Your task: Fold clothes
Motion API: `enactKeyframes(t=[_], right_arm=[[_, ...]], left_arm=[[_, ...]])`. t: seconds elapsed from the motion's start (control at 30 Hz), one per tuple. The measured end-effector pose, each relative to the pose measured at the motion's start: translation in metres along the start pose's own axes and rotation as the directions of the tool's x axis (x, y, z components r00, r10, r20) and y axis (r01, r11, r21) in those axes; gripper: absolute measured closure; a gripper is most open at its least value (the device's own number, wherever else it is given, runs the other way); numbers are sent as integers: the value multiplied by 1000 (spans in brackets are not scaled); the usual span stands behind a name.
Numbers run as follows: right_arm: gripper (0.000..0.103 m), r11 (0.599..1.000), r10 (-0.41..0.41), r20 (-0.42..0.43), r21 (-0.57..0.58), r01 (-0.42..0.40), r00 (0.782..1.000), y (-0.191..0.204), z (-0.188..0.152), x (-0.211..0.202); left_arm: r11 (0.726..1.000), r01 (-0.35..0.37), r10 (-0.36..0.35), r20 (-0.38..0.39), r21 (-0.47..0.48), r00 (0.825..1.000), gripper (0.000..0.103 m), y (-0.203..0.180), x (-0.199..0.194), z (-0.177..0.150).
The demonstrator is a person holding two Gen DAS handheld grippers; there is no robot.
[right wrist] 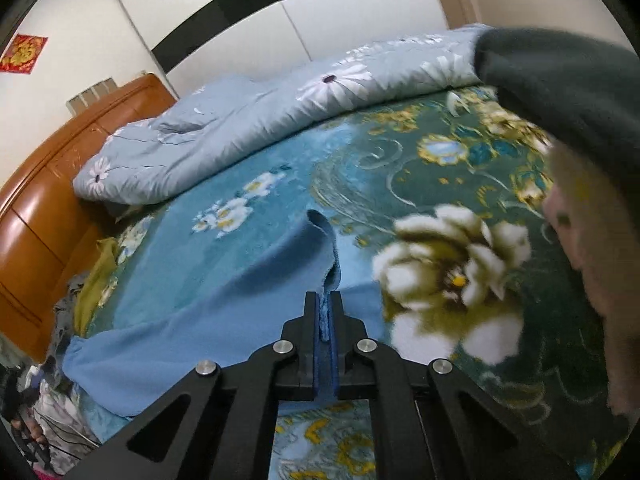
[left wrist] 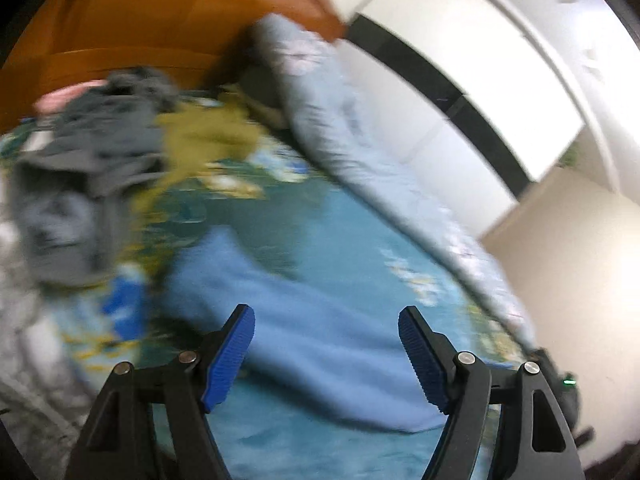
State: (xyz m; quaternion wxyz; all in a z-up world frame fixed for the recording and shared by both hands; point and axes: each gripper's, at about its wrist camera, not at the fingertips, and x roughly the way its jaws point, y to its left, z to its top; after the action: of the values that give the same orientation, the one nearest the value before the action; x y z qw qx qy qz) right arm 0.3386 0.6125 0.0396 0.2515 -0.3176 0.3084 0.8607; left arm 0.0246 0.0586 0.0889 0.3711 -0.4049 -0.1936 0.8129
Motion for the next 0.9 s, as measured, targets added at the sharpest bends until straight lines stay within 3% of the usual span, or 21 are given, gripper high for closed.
enactKeyframes(t=[0.13, 0.27, 0.4, 0.53, 0.57, 0.67, 0.73, 0.8, 0.9], right_arm=[[99, 997, -68, -73, 43, 71, 995, -18, -13, 29], [99, 996, -78, -74, 39, 82, 994, -20, -11, 32], [98, 996, -88, -97, 10, 90, 991, -16, -15, 34], [94, 995, -96, -33, 2, 96, 995, -9, -22, 16], [92, 996, -84, -19, -8, 84, 996, -2, -26, 12], [84, 993, 58, -73, -100, -65, 996, 33, -49, 17], [84, 966, 183, -143, -156, -204, 973, 66, -69, 29], [83, 911, 325, -250, -174, -373, 912, 103, -90, 46], [77, 854, 401, -347, -193, -482, 848, 142, -114, 68]], left_arm=[[997, 65, -61, -118, 35, 991, 21, -32, 43, -7], [991, 115, -94, -274, 62, 957, 21, -63, 91, -36], [988, 125, -83, -353, 95, 932, 21, -84, 116, -62], [987, 46, 18, -397, 153, 918, 21, -91, 133, -78], [985, 19, 54, -410, 171, 910, 21, -91, 138, -82], [991, 10, 48, -422, 134, 905, 21, -83, 139, -84], [994, 5, 40, -411, 108, 911, 21, -78, 132, -82], [997, -1, 32, -377, 83, 926, 21, -73, 116, -75], [999, -12, 28, -334, 49, 942, 21, -59, 91, -69]])
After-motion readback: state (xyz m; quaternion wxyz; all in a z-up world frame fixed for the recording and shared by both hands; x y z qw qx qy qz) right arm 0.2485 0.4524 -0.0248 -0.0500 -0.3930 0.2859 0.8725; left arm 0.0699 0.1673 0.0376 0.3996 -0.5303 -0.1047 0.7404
